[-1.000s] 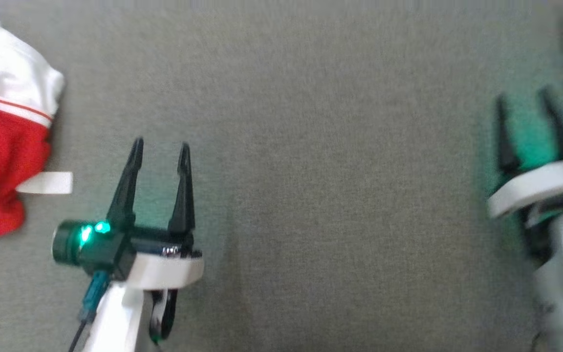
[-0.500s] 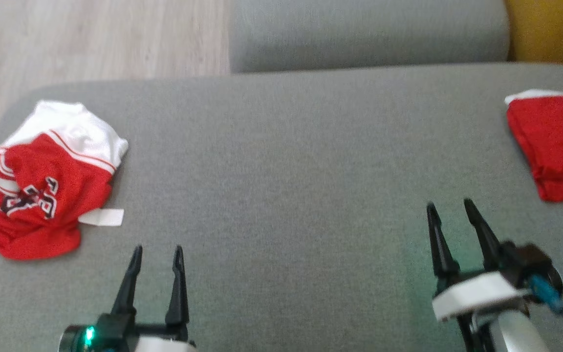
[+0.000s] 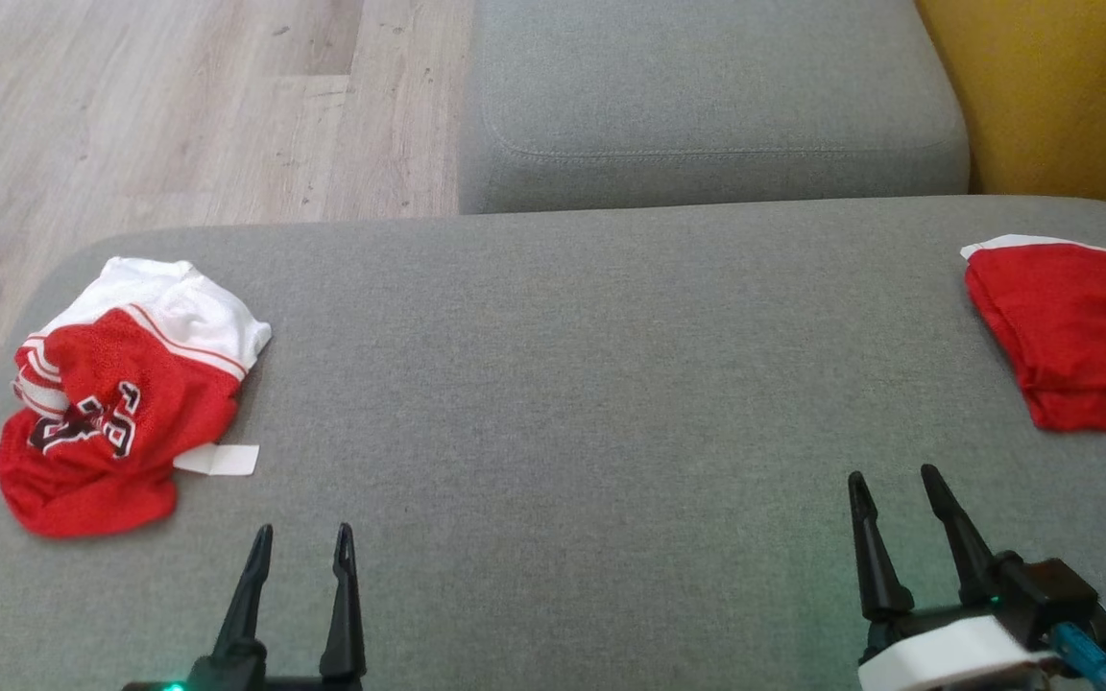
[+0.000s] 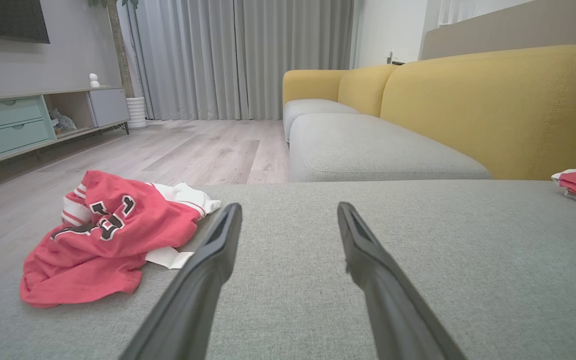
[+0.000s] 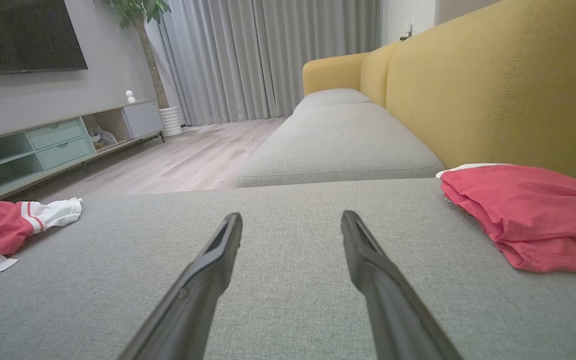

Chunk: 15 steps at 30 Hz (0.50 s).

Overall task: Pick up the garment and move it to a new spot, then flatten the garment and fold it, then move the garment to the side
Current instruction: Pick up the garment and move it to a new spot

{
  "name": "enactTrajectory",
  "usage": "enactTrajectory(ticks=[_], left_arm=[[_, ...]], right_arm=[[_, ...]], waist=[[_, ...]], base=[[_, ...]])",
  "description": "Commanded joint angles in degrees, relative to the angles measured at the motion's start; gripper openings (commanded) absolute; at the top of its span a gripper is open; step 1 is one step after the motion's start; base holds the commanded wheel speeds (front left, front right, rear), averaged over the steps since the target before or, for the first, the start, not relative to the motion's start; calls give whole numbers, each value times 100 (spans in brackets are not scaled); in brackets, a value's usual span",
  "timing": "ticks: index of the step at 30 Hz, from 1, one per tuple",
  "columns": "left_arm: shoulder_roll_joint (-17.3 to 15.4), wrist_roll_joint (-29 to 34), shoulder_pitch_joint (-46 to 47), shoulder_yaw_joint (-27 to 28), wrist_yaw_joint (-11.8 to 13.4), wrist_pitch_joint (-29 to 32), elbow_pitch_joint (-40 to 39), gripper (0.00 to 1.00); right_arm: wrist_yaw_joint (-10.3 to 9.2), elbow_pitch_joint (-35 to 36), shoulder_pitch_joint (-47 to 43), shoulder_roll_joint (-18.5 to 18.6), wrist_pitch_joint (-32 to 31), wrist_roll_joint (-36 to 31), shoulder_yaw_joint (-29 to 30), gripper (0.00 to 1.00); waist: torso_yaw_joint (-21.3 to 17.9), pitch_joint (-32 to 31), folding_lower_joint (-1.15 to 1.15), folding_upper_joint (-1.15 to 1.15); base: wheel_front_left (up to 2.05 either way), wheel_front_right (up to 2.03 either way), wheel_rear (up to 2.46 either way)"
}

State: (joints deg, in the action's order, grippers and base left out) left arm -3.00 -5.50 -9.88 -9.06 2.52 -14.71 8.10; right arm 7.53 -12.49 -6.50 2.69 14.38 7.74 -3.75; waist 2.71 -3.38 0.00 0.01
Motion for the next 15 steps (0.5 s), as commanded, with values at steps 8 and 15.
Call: enactTrajectory(ticks=[8, 15], left_arm=[[12, 0, 143, 273, 70, -29, -226, 100], [12, -5, 198, 244, 48, -29, -194, 100]], right_arm=[[-4, 209, 75, 20, 62, 100, -138, 100], [-4, 178, 61, 20, 62, 145, -166, 100]], waist=[[-8, 5, 0, -1], [186, 45, 0, -1]], base=[[0, 0, 0], [0, 0, 0]])
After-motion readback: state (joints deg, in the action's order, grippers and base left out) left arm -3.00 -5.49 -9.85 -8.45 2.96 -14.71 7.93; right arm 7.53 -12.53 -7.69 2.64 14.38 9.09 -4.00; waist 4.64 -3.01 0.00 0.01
